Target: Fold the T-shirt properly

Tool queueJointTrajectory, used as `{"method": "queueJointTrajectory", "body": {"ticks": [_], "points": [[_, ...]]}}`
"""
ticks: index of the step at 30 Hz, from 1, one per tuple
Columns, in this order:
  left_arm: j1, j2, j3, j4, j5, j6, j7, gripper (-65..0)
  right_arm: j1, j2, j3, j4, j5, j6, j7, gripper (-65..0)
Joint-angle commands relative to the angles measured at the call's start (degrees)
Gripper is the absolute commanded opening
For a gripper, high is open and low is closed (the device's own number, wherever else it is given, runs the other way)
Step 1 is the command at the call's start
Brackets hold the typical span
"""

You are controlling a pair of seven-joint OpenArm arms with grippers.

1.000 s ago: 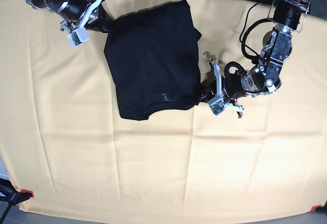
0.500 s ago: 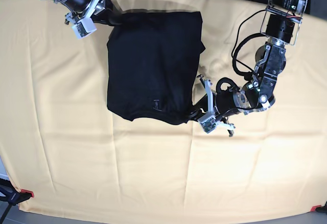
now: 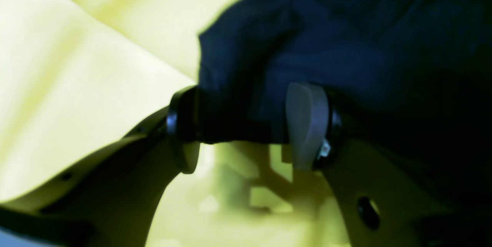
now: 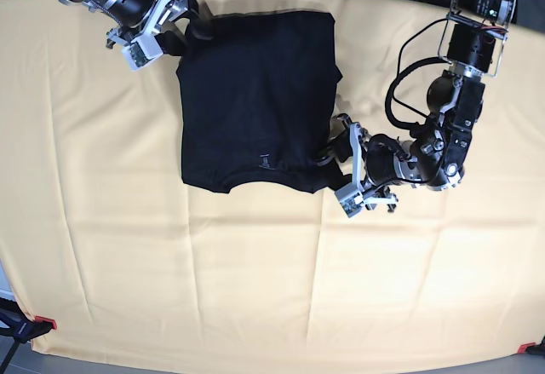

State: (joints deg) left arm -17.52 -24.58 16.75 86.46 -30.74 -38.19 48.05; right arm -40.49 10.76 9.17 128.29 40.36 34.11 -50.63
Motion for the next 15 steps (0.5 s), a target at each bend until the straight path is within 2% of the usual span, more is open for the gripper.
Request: {"method": "queueJointTrajectory", "body": {"ticks": [1, 4, 5, 6, 7, 8, 9, 13, 15], "points": [[-1.55, -1.31, -1.09, 1.88, -0.92, 0.74, -0.83, -29.0, -0.28, 0.39, 0.26, 2.14, 1.14, 0.44, 1.11, -30.7], [-1.55, -2.71, -2.67, 4.81, -1.73, 4.11, 1.05, -30.1, -0.31, 0.39, 0.26, 5.01, 1.09, 0.42, 0.57, -30.7], [-1.53, -3.13, -3.5, 6.01, -2.93, 4.61, 2.08, -35.6, -0.31, 0.39, 0.26, 6.05, 1.09, 0.48, 0.46, -31.4], [-1.53, -3.48, -4.44, 7.28, -4.48, 4.61, 3.3, -45.9, -0.31, 0.39, 0.26, 6.71, 1.09, 1.14, 0.46, -35.5], [-1.53, -3.8, -5.62, 8.57, -6.29, 4.59, 4.96, -59.9, -0.31, 0.39, 0.26, 6.71, 1.03, 2.32, 0.46, -43.7], [-1.51, -4.2, -6.91, 9.77, -8.63, 4.61, 6.67, -65.0, -0.33, 0.39, 0.24, 6.71, 0.46, 3.48, 0.46, -54.0], [-1.36, -4.55, -8.39, 10.84, -11.32, 4.57, 8.41, -65.0, -0.31, 0.39, 0.24, 6.71, -0.24, 3.89, 0.48, -64.5], [0.92, -7.13, -14.75, 13.49, -26.43, 4.55, 15.02, -65.0, -0.31, 0.39, 0.26, 6.71, -0.28, 3.85, 2.03, -65.0], [3.04, -8.31, -18.34, 14.43, -35.41, 2.51, 19.1, -65.0, -0.33, 0.39, 0.42, 6.71, -0.37, 3.78, 1.95, -65.0]]}}
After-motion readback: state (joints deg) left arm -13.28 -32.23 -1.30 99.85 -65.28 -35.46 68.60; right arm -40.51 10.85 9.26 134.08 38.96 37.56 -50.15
